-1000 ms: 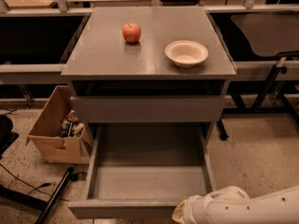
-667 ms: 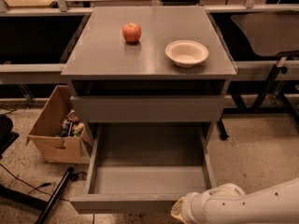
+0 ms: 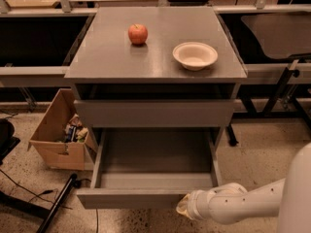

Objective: Close middle drawer

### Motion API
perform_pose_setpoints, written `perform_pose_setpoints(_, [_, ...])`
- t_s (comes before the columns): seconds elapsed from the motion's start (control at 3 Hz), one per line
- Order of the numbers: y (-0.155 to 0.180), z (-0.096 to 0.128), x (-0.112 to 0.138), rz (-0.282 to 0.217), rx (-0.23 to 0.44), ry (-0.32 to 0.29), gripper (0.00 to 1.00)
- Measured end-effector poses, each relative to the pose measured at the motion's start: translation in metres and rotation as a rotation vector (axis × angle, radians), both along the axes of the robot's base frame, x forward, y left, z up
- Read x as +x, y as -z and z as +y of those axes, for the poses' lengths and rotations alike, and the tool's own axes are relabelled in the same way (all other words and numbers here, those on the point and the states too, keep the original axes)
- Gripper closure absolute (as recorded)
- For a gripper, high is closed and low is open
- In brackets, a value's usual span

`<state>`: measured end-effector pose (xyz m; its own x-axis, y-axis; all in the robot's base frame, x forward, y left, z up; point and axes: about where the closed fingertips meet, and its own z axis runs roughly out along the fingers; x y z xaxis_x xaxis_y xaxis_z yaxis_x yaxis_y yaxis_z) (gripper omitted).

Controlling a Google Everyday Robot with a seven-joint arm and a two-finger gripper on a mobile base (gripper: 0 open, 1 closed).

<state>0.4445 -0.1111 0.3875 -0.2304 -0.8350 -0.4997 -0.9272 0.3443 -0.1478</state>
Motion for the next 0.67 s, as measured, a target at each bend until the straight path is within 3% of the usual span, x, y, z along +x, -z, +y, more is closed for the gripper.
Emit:
perform_pose_setpoints(0.33, [0.001, 0.000, 0.003, -0.006, 0.000, 0.000, 1.00])
perform_pose_setpoints(0.67, [0.000, -0.003, 0.051, -0.069, -0.013, -0.004, 1.00])
